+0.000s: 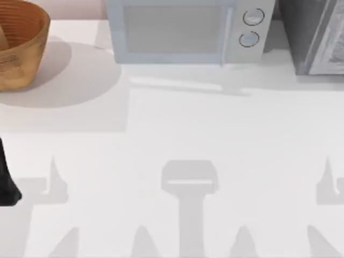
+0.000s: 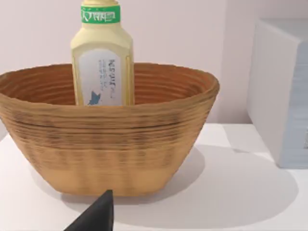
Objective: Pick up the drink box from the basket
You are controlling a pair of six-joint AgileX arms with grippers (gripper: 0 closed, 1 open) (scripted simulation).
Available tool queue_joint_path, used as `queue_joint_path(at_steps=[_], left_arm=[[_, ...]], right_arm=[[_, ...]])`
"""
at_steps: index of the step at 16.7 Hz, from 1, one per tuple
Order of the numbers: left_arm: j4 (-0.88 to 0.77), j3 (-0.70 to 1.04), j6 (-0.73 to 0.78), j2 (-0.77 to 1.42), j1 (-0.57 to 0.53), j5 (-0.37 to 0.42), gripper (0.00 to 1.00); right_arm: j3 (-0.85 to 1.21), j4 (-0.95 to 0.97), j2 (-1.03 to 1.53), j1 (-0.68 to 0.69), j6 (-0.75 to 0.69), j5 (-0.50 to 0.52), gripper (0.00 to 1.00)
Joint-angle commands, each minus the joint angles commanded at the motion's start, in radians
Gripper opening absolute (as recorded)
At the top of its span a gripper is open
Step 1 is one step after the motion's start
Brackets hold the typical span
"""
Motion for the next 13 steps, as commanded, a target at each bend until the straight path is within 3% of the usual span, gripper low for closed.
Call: queue_joint_path(at_steps=[6, 13], left_arm=[[0.056, 0.042, -0.002, 0.1, 0.01, 0.012, 1.0], [0.333, 0.254, 0.0, 0.586, 0.062, 0.073, 1.0]], right_arm=[[0.0, 0.0, 0.0, 0.0, 0.0, 0.0, 1.0], [0.0, 0.0, 0.0, 0.0, 0.0, 0.0, 1.0]])
